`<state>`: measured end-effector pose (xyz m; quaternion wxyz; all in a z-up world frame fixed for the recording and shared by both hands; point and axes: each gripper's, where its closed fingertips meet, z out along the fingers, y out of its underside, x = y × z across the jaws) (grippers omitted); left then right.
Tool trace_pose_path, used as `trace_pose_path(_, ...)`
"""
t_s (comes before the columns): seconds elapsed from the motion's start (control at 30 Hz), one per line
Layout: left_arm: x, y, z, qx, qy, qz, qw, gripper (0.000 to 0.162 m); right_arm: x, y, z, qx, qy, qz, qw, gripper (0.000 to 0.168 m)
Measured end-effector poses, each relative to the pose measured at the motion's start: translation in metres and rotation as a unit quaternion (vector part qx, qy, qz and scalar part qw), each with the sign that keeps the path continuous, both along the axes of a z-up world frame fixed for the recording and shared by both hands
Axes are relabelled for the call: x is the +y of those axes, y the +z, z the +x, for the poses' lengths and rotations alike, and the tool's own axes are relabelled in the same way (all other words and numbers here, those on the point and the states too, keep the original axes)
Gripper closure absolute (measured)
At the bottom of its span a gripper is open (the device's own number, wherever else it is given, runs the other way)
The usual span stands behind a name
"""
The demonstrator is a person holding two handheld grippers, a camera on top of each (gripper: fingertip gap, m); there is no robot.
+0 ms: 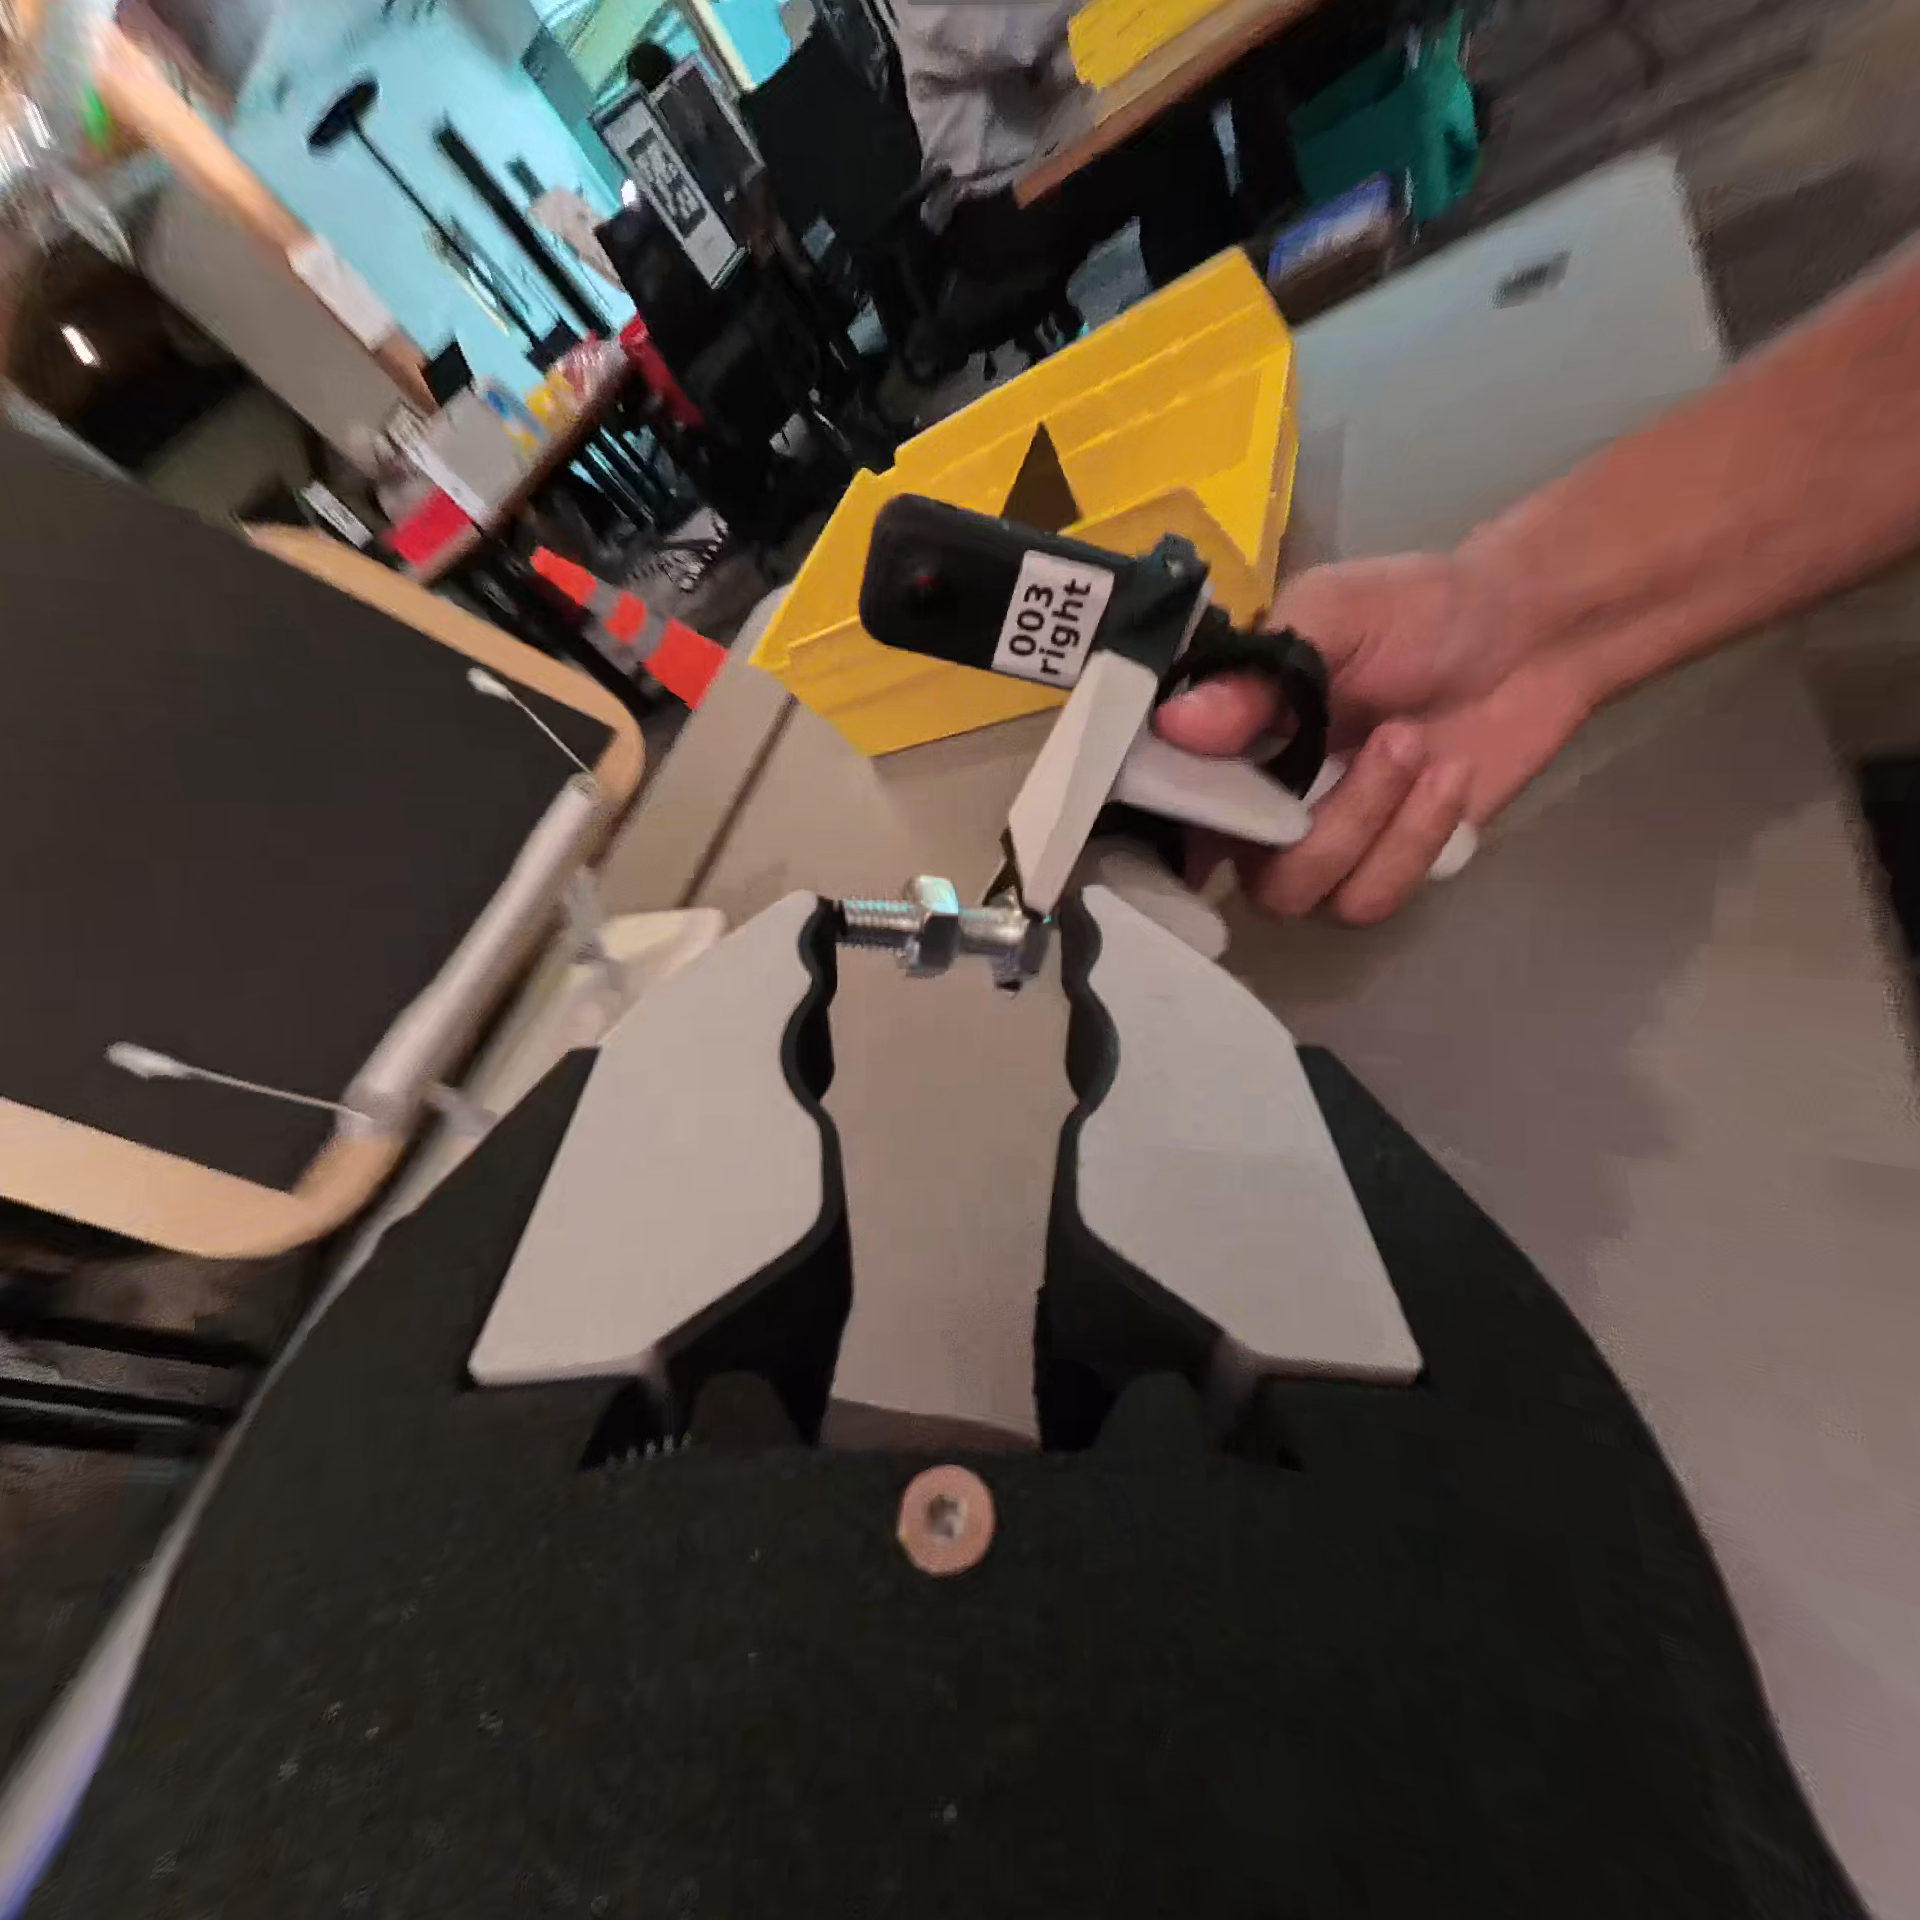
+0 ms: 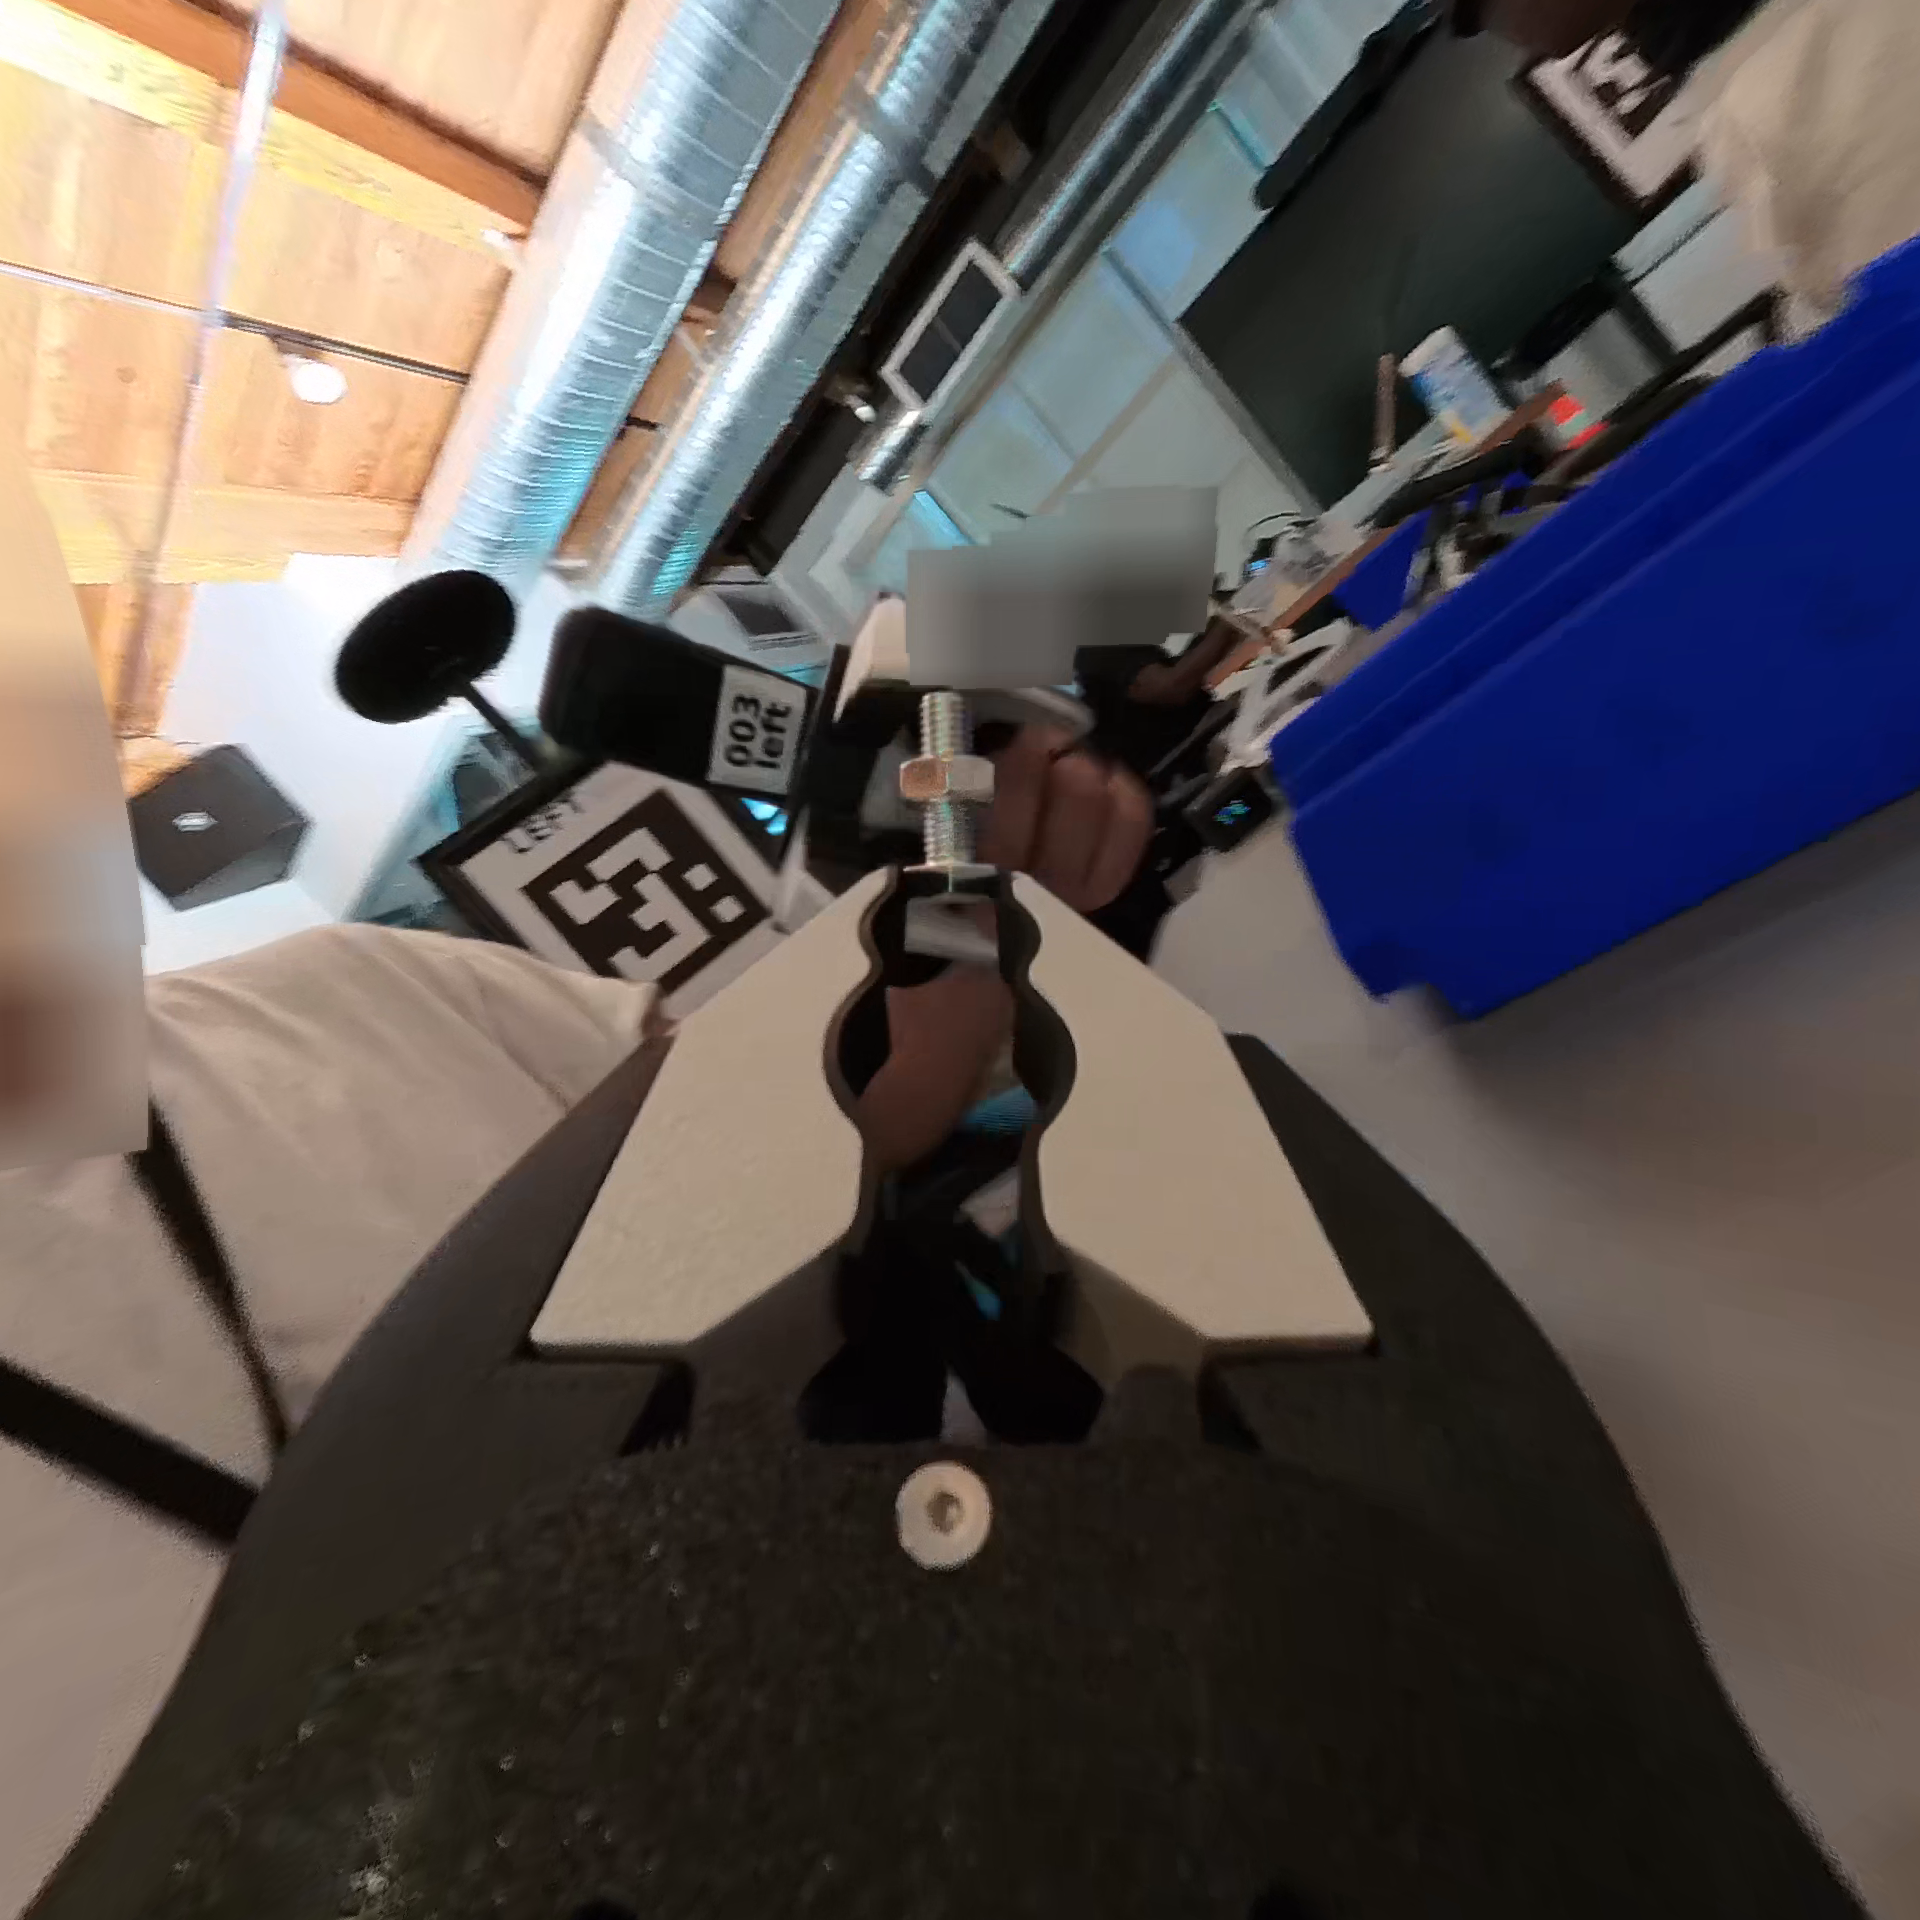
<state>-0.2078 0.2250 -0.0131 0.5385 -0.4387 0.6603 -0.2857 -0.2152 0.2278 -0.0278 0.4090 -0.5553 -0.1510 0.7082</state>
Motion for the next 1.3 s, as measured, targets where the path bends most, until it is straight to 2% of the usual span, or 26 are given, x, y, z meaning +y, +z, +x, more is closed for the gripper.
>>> trace_pose_path(0.07, 0.003, -0.004, -0.003, -0.052, 0.010, -0.156, 0.986, 0.126, 0.009, -0.011, 0.010, -0.036, -0.047, 0.017, 0.998, 0.152)
trace_pose_path(0.13, 0.006, -0.012, -0.007, -0.108, -0.005, -0.297, 0.949, 0.126, 0.010, -0.012, 0.020, -0.051, -0.072, 0.039, 0.995, 0.152)
trace_pose_path(0.2, 0.015, -0.016, -0.008, -0.152, -0.006, -0.386, 0.910, 0.124, 0.012, -0.007, 0.029, -0.044, -0.097, 0.052, 0.993, 0.152)
trace_pose_path(0.27, 0.019, -0.013, -0.003, -0.173, -0.016, -0.435, 0.883, 0.123, 0.014, -0.008, 0.033, -0.046, -0.118, 0.057, 0.990, 0.152)
trace_pose_path(0.47, 0.017, -0.004, 0.020, -0.195, -0.020, -0.459, 0.866, 0.123, 0.010, -0.010, 0.020, -0.053, -0.125, 0.065, 0.989, 0.152)
trace_pose_path(0.57, 0.010, -0.005, 0.027, -0.188, -0.022, -0.458, 0.869, 0.124, 0.013, -0.014, 0.018, -0.056, -0.131, 0.055, 0.988, 0.152)
trace_pose_path(0.63, 0.007, -0.003, 0.025, -0.190, -0.018, -0.454, 0.870, 0.114, 0.018, -0.013, 0.027, -0.048, -0.151, 0.050, 0.986, 0.152)
trace_pose_path(0.67, 0.001, -0.001, 0.022, -0.189, -0.035, -0.449, 0.872, 0.116, 0.022, -0.012, 0.036, -0.039, -0.169, 0.042, 0.984, 0.152)
trace_pose_path(0.7, -0.006, 0.002, 0.019, -0.187, -0.054, -0.445, 0.874, 0.136, 0.028, -0.012, 0.048, -0.030, -0.188, 0.032, 0.981, 0.152)
trace_pose_path(0.73, -0.008, 0.002, 0.017, -0.189, -0.055, -0.442, 0.875, 0.138, 0.032, -0.013, 0.057, -0.025, -0.200, 0.023, 0.979, 0.152)
trace_pose_path(0.83, 0.001, -0.001, 0.017, -0.200, -0.026, -0.427, 0.881, 0.133, 0.029, -0.012, 0.061, -0.040, -0.200, 0.037, 0.978, 0.152)
trace_pose_path(1.0, 0.027, -0.002, 0.040, -0.193, 0.025, -0.447, 0.873, 0.097, 0.017, -0.004, 0.036, -0.025, -0.165, 0.060, 0.984, 0.152)
trace_pose_path(1.07, 0.027, -0.001, 0.049, -0.191, 0.025, -0.453, 0.870, 0.095, 0.016, -0.006, 0.027, -0.032, -0.155, 0.063, 0.985, 0.152)
trace_pose_path(1.17, 0.013, -0.002, 0.055, -0.177, 0.003, -0.451, 0.875, 0.102, 0.020, -0.009, 0.024, -0.043, -0.158, 0.059, 0.985, 0.152)
trace_pose_path(1.3, 0.011, 0.003, 0.038, -0.195, 0.002, -0.412, 0.890, 0.110, 0.026, -0.009, 0.044, -0.036, -0.190, 0.053, 0.980, 0.152)
